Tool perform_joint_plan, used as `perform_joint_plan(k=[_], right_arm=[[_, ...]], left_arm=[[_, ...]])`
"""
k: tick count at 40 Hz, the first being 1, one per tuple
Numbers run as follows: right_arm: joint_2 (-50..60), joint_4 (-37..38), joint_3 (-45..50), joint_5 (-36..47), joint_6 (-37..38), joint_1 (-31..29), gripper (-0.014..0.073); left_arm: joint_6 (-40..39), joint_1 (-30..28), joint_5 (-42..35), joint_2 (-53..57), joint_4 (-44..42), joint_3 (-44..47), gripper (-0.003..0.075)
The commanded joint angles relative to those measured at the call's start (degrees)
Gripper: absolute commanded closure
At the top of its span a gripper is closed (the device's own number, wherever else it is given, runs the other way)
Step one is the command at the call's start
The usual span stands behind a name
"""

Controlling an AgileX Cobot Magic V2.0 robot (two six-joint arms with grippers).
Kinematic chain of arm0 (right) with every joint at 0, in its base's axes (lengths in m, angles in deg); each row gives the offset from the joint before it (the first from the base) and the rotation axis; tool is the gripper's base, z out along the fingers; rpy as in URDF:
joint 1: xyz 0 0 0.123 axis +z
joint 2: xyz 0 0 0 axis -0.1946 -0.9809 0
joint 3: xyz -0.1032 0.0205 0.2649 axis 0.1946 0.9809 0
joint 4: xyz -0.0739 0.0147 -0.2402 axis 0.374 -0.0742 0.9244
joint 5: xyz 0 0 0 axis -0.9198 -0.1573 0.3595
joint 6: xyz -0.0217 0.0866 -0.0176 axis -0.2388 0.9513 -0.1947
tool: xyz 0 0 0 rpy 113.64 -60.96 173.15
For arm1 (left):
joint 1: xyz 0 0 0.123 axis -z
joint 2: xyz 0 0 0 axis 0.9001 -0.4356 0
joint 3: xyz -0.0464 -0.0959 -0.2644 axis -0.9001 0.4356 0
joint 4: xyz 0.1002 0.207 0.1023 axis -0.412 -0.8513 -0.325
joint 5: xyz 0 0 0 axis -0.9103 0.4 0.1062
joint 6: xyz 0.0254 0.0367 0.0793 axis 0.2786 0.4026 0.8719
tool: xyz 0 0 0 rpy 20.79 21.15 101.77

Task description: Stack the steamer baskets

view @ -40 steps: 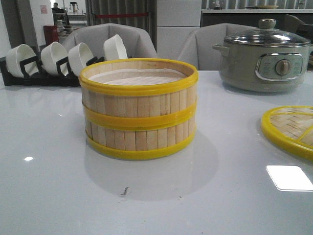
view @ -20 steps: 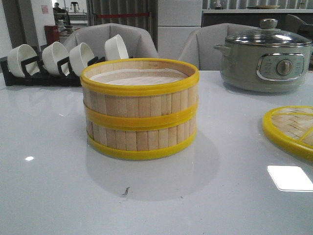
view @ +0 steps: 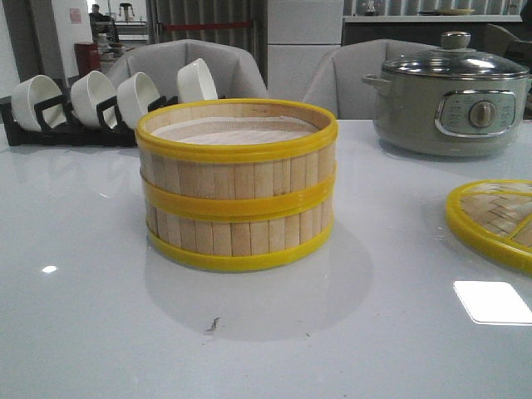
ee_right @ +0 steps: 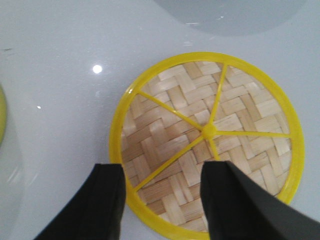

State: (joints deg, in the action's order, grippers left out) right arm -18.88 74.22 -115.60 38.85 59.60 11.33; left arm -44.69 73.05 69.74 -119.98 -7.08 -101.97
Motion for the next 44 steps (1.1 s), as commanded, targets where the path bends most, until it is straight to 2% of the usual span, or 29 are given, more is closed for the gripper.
perform_joint_plan(k=[1,14,24,44], right_arm=[[-1.46,0.65,-4.34,1.29,-0.67,-2.31,0.0146],[-9.27,0.60,-5.60,1.49,-0.67,-5.01,0.0181],[-13.89,0.54,-5.90,4.83,-0.67,-6.47,0.0193],[-20.18,0.42,-12.25,1.87,-0.67,-6.65,0.0193]], left_arm=[[-0.44,0.12,-4.90,0.45,0.01,-1.59,0.0636],[-0.44,0.12,-4.90,0.45,0.01,-1.59,0.0636],[-0.44,0.12,-4.90,0.45,0.01,-1.59,0.0636],[-0.44,0.12,-4.90,0.45,0.01,-1.59,0.0636]])
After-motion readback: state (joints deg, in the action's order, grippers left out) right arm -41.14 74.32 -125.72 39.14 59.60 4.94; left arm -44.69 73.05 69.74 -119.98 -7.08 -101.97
